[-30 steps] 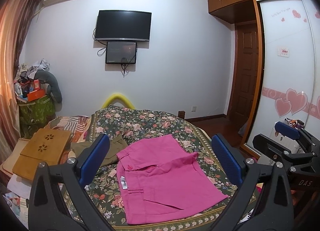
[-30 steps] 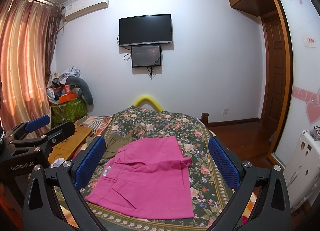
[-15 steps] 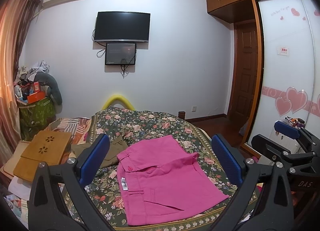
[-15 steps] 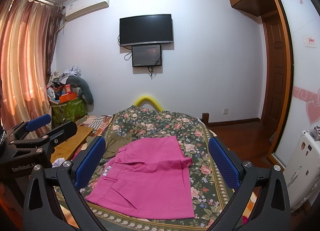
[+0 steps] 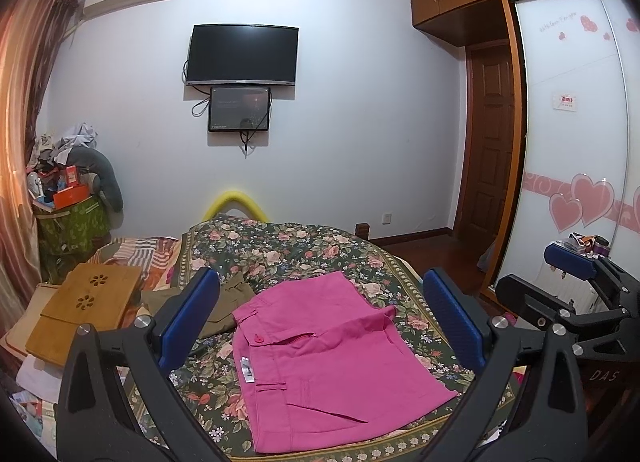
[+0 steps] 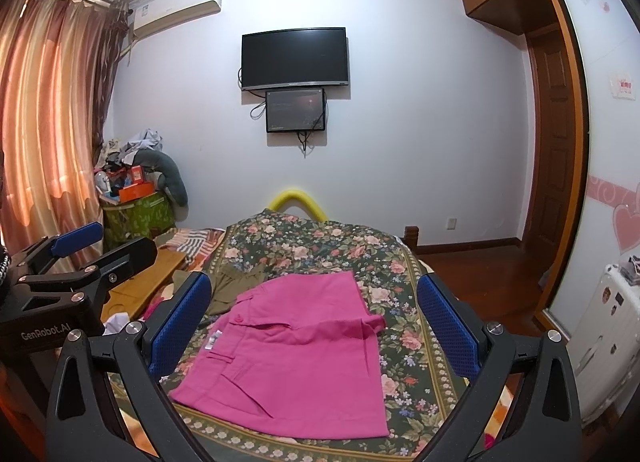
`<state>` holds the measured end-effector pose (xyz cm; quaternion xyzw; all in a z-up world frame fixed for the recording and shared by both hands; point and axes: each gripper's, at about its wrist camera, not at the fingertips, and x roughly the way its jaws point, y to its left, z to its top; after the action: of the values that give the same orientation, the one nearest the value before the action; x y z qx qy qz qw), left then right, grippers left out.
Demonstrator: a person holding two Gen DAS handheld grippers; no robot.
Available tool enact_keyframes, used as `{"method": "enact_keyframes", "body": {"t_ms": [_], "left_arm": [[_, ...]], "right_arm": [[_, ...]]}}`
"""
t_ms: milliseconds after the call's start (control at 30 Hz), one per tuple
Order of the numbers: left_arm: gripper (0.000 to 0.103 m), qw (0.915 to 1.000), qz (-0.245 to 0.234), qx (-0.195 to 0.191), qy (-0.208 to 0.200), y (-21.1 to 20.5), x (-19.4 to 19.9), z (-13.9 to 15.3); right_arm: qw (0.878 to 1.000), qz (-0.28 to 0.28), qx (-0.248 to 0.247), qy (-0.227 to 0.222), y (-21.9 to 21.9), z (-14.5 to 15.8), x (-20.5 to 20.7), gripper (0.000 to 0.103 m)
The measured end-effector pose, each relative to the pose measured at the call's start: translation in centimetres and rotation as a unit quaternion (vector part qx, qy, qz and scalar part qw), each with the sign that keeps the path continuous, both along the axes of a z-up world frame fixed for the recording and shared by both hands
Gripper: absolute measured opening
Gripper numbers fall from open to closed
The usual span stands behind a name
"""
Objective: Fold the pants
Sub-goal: 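Lower both grippers onto the pink trousers' waistband and leg edges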
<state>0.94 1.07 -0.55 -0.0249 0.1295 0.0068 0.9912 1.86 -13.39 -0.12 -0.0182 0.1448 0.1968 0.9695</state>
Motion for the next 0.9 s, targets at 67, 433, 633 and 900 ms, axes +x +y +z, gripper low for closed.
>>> {"method": "enact_keyframes", "body": {"t_ms": [67,433,633,900], "left_arm": [[0.103,1.0000,0.001,0.002,0.001,-0.1,0.1,0.0],[0.103,0.9990,0.004,0.005,0.044,0.8,3.7,-2.0],[0.103,0.9927,0.025,0.013,0.117,2.5,8.6,-6.3],[0.103,0.9710,0.054,0.026,0.232,5.7,15.5,-14.6]], "right_arm": [[1.000,0.000,0.001,0.003,-0.1,-0.2,0.2,0.102],[0.999,-0.013,0.005,0.032,-0.8,-2.0,2.4,0.102],[0.995,-0.049,-0.005,0.081,-2.4,-5.1,5.7,0.102],[0.986,-0.048,-0.021,0.157,-4.1,-9.9,11.1,0.102]]}}
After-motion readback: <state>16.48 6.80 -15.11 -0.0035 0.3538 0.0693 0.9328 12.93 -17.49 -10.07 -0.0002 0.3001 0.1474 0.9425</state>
